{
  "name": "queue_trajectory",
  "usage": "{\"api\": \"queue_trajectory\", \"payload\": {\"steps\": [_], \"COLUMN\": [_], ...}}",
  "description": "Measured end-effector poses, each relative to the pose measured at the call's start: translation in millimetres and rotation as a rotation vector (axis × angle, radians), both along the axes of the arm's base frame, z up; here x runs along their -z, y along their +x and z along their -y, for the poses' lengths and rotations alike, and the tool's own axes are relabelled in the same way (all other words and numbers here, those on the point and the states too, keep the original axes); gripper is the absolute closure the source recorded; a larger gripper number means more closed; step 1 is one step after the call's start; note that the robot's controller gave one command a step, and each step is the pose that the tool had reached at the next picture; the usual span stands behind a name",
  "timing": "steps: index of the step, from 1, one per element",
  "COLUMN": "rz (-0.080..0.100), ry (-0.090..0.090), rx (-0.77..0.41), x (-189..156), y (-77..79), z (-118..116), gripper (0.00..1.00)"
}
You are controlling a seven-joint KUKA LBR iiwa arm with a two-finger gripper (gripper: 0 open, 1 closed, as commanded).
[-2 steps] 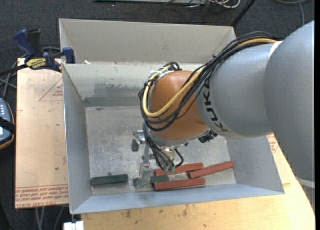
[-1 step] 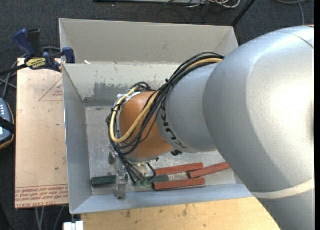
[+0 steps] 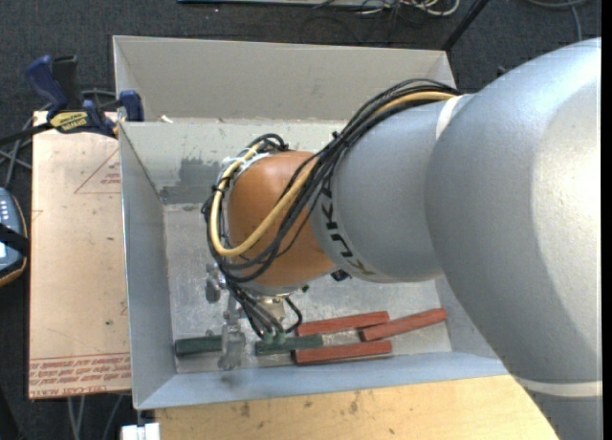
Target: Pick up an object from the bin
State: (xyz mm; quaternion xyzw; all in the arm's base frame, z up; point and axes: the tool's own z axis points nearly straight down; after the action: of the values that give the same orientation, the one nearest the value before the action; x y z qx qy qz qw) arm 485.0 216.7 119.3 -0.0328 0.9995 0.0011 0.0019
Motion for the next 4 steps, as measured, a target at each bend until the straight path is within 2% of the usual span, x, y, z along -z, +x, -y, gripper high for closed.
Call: {"api": "queue_trajectory", "payload": {"steps": [1, 2, 3, 4], "rz": [-0.003, 0.011, 0.005, 0.005], "ry": [-0.002, 0.002, 0.000, 0.000], "rx": [-0.225, -0.164, -0.326, -0.326], "x": [16.2, 46.4, 47.6, 47.6], "y": [-3.7, -1.1, -3.1, -3.1], "z": [-20.7, -25.3, -13.9, -13.9], "gripper": [0.00, 0.00, 1.00, 1.00]}}
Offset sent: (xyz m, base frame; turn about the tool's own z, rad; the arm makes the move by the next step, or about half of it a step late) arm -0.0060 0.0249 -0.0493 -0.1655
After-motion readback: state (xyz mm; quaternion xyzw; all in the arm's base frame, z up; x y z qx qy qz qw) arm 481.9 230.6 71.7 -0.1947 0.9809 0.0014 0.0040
